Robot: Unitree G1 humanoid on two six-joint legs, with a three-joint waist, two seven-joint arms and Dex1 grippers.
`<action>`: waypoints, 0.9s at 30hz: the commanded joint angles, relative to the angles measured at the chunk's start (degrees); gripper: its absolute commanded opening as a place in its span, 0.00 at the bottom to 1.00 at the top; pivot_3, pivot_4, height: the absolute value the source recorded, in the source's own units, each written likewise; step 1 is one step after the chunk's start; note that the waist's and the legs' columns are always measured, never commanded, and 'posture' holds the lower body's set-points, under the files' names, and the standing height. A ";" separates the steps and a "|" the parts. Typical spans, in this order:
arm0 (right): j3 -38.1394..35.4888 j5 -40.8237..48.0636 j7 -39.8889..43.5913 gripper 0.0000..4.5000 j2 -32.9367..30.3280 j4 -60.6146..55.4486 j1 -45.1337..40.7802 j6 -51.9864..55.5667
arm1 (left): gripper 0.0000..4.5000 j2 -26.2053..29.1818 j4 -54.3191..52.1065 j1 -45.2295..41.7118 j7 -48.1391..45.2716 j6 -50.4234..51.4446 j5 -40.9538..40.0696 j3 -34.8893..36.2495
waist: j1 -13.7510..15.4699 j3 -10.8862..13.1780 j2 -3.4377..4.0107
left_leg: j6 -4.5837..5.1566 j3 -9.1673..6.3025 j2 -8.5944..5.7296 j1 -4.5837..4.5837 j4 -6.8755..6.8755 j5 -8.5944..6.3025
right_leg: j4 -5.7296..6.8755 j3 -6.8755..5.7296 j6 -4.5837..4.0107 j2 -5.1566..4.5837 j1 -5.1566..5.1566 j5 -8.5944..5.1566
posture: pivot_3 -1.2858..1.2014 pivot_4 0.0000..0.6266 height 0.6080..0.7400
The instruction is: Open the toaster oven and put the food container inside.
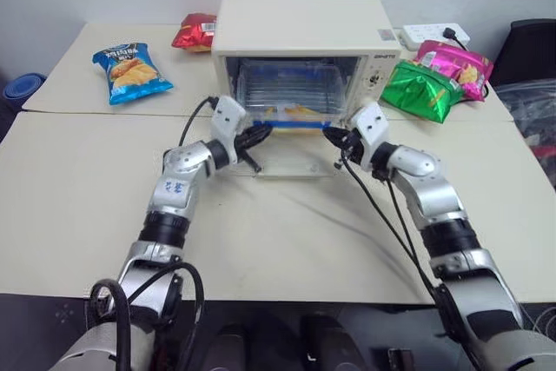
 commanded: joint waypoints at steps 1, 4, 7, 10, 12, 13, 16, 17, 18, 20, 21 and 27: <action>-1.99 -0.81 -2.32 0.01 2.28 6.00 -4.71 -4.22 | 0.00 -1.20 3.48 -3.13 5.18 -4.36 1.12 2.08 | -0.13 0.00 0.00 | -0.01 0.01 0.00 -0.01 -0.03 0.01 | 0.18 0.00 0.00 0.00 -0.03 0.00 | 0.52 0.24 1.00; -2.79 -1.76 -5.54 0.01 3.94 12.77 -8.85 -7.26 | 0.00 -2.00 7.52 -5.18 7.62 -7.28 1.71 2.64 | -0.23 0.00 0.00 | -0.03 0.08 0.01 -0.01 -0.03 0.01 | 0.26 -0.05 0.00 -0.05 -0.09 0.00 | 0.52 0.24 1.00; -3.29 -1.91 -5.01 0.01 4.09 14.22 -9.92 -8.16 | 0.00 -0.31 7.33 -3.72 3.25 -8.76 1.79 1.52 | -0.27 0.00 0.00 | -0.03 0.08 0.00 -0.02 -0.02 0.02 | 0.27 -0.07 0.00 -0.07 -0.10 0.00 | 0.52 0.24 1.00; -3.57 0.19 -0.19 0.01 2.14 6.19 -5.81 -4.29 | 0.00 4.47 1.87 0.33 -4.94 -5.63 -1.37 2.46 | -0.77 0.00 0.01 | -0.04 0.09 0.01 -0.02 -0.06 0.02 | 0.25 -0.08 0.00 -0.07 -0.10 0.00 | 0.52 0.24 1.00; -4.28 3.33 3.23 0.00 0.85 -2.08 -2.15 -0.27 | 0.04 7.81 -2.39 3.11 -9.89 -2.75 -3.58 2.95 | -1.24 0.00 0.01 | -0.05 0.07 0.03 -0.03 -0.10 0.01 | 0.25 -0.09 0.00 -0.11 -0.11 0.00 | 0.52 0.24 1.00; -4.98 6.00 5.19 0.00 -0.19 -7.94 0.38 2.57 | 0.08 10.05 -4.68 4.72 -12.69 -0.79 -4.80 3.27 | -1.34 0.00 0.01 | -0.06 0.05 0.04 -0.06 -0.09 0.01 | 0.25 -0.09 0.00 -0.14 -0.11 0.00 | 0.52 0.24 1.00; -7.89 11.54 9.78 0.00 -5.61 -21.36 7.77 9.15 | 0.24 19.01 -11.68 10.44 -25.50 3.63 -11.20 5.86 | -1.56 0.02 0.04 | -0.07 -0.05 0.08 -0.16 -0.07 0.00 | 0.23 -0.05 0.00 -0.12 -0.17 0.00 | 0.52 0.24 1.00; -8.22 11.15 12.23 0.00 -8.60 -22.34 10.32 8.48 | 0.30 23.15 -14.47 13.22 -33.13 1.46 -13.48 6.61 | -1.59 0.02 0.05 | -0.09 -0.06 0.10 -0.16 -0.07 -0.01 | 0.23 -0.04 -0.01 -0.12 -0.17 0.00 | 0.52 0.24 1.00; -7.67 9.12 14.51 0.00 -11.80 -21.38 12.58 6.14 | 0.36 26.55 -16.12 14.92 -37.30 0.85 -14.72 7.62 | -1.56 0.03 0.06 | -0.09 -0.08 0.10 -0.16 -0.07 -0.01 | 0.21 -0.06 -0.01 -0.11 -0.16 0.00 | 0.52 0.24 1.00; -6.08 5.73 18.00 0.00 -16.25 -18.06 15.53 1.54 | 0.49 30.71 -18.81 16.50 -46.29 4.35 -21.59 10.33 | -1.25 0.03 0.06 | -0.09 -0.12 0.08 -0.13 -0.06 -0.01 | 0.11 -0.10 -0.02 -0.13 -0.05 0.00 | 0.52 0.24 1.00; -5.68 5.19 18.65 0.00 -16.68 -15.40 16.04 0.20 | 0.55 32.90 -18.51 16.91 -49.09 5.95 -22.68 10.72 | -0.91 0.03 0.06 | -0.06 -0.11 0.07 -0.09 -0.07 -0.03 | -0.06 -0.11 -0.03 -0.13 0.02 0.00 | 0.52 0.24 1.00; -2.07 1.07 22.05 0.00 -12.69 1.32 13.47 -9.95 | 0.91 37.36 -11.51 16.98 -55.00 3.75 -21.73 12.81 | -0.77 0.11 0.20 | 0.32 0.04 0.03 0.44 -0.09 -0.18 | -0.28 -0.09 -0.06 -0.09 0.54 0.07 | 0.52 0.24 1.00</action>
